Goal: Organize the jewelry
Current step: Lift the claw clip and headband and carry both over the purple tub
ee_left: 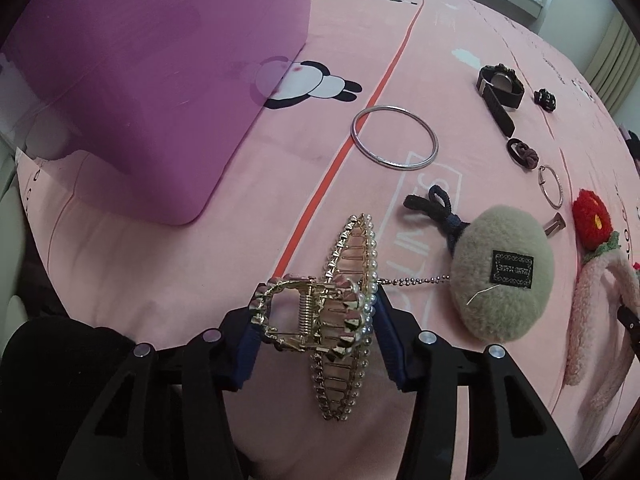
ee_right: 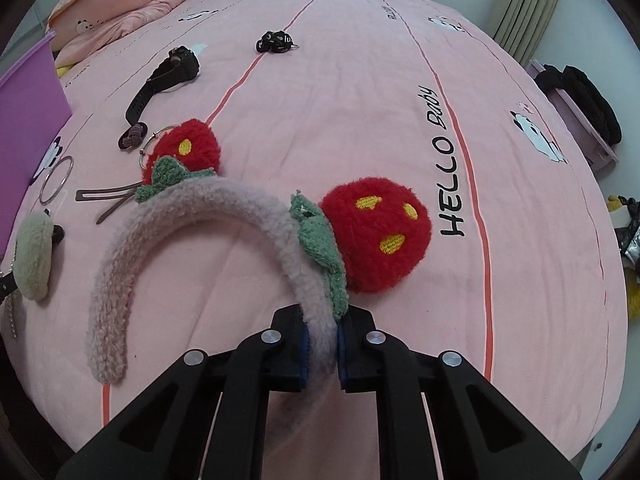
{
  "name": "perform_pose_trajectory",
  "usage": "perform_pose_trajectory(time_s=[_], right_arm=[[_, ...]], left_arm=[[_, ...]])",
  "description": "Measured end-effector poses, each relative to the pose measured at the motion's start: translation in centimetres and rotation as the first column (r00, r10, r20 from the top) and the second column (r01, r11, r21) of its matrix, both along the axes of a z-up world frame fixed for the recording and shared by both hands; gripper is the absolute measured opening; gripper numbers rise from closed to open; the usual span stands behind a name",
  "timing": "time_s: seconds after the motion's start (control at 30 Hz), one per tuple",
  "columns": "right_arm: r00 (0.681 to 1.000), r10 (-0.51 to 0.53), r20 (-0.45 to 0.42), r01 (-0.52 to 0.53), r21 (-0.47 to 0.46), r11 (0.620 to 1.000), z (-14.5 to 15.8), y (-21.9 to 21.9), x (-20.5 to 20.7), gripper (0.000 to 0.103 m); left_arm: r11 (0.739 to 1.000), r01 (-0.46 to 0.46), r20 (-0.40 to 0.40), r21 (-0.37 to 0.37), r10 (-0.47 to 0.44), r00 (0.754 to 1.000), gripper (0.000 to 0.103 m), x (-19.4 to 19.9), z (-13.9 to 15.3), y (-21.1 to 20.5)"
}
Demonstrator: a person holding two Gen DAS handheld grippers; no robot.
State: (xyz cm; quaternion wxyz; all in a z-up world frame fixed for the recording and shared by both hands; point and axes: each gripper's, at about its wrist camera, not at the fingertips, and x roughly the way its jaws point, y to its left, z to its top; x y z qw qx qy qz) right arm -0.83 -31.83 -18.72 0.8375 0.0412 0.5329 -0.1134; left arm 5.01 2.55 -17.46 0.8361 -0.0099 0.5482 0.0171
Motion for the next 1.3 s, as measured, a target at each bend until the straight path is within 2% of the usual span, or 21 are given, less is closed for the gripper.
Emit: perform_pose_trajectory(time_s=[0.13,0.33,0.47,0.53,0.6,0.7,0.8,0.9,1.1,1.2,1.27,1.3], right_arm=[[1.0,-0.009,0.029,0.008,0.024,1.0,1.4,0.3,-0.7,0.01],[0.998,-0.011,0.064,0.008,0.046,0.999,3.2,0.6,-2.1,0.01],[0.996,-0.021,0.089,0.016,0.057,0.998,4.3,0.4,-2.6,0.01],[0.995,-0.023,0.098,0.017,0.058,0.998,4.6,0.4,-2.6,0.01],[0.994,-0.026,0.105,0.02,0.064,0.998,4.9,0.3,-2.7,0.01],[0.992,-0.025,0.12,0.017,0.071,0.997,5.4,0.3,-2.8,0.01],[0.992,-0.026,0.125,0.017,0.074,0.997,5.5,0.3,-2.9,0.01],[0.991,-0.029,0.134,0.018,0.083,0.996,5.6,0.1,-3.1,0.01],[0.989,-0.03,0.147,0.017,0.087,0.996,6.0,-0.1,-3.3,0.01],[0.988,-0.03,0.151,0.016,0.093,0.996,6.2,-0.2,-3.3,0.01],[0.988,-0.032,0.152,0.018,0.093,0.995,6.2,-0.2,-3.3,0.01],[0.988,-0.032,0.151,0.018,0.095,0.995,6.2,-0.2,-3.3,0.01]], left_arm=[[1.0,0.025,0.064,0.018,-0.026,0.998,0.049,-0.6,2.3,0.0],[0.998,0.058,0.149,-0.015,-0.055,0.987,0.048,-1.4,6.3,-0.5],[0.996,0.083,0.207,-0.034,-0.074,0.975,0.043,-1.6,9.0,-1.1],[0.995,0.099,0.234,-0.016,-0.092,0.968,0.041,-1.6,10.0,-1.7],[0.994,0.112,0.244,0.008,-0.111,0.964,0.041,-1.6,10.4,-2.1],[0.994,0.109,0.239,-0.025,-0.1,0.966,0.04,-1.7,10.6,-1.9],[0.994,0.111,0.244,-0.006,-0.106,0.964,0.04,-1.7,10.6,-2.0],[0.994,0.101,0.247,-0.028,-0.091,0.965,0.04,-1.7,11.0,-1.5],[0.991,0.096,0.296,-0.098,-0.063,0.953,0.04,-1.1,14.2,-0.6],[0.988,0.109,0.321,-0.106,-0.069,0.945,0.04,-0.6,15.9,-0.7],[0.987,0.131,0.338,-0.091,-0.093,0.937,0.04,-0.3,16.7,-1.2],[0.987,0.149,0.343,-0.058,-0.12,0.932,0.04,-0.1,16.7,-1.7]])
